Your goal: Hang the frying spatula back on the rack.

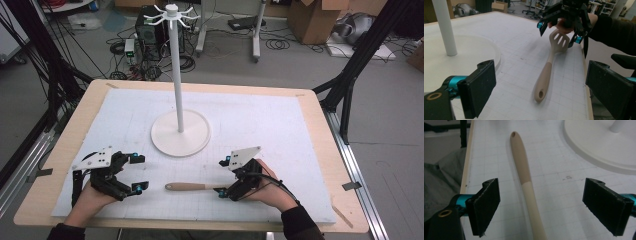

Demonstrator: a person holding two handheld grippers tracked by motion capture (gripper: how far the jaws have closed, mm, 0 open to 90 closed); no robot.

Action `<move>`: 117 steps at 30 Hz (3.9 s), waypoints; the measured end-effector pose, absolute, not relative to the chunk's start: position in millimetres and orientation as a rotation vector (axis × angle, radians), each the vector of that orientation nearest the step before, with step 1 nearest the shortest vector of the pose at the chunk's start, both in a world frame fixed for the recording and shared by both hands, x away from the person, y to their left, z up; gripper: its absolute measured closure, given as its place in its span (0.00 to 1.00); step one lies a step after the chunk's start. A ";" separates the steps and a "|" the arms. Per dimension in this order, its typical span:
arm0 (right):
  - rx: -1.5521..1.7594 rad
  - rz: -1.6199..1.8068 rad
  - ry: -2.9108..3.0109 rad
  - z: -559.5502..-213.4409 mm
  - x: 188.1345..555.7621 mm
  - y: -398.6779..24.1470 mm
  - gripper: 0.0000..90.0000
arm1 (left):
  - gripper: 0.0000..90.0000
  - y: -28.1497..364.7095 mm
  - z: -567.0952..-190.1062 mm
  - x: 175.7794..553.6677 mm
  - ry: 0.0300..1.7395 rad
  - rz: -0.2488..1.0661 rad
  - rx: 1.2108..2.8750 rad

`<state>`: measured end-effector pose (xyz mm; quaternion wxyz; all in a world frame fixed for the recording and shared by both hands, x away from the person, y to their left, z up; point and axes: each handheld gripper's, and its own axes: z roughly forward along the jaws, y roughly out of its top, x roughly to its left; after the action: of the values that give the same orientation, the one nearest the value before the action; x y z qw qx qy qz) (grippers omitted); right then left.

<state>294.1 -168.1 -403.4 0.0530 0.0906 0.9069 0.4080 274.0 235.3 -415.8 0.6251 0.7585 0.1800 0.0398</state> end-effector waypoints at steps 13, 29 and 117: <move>0.190 0.976 2.898 -412.0 297.0 -149.2 0.37 | 0.11 233.1 -417.4 273.6 0.407 0.086 1.762; 0.199 0.842 2.956 -419.2 300.0 -149.1 0.59 | 0.11 231.4 -419.3 273.6 0.408 0.082 1.774; 0.304 1.303 2.587 -344.2 282.7 -163.6 0.87 | 0.21 165.1 -378.2 259.9 0.446 0.141 1.548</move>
<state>282.7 -163.6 -344.2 0.1145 0.1035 0.8825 0.4443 259.9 165.1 -378.2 0.6906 0.6924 0.1994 0.0631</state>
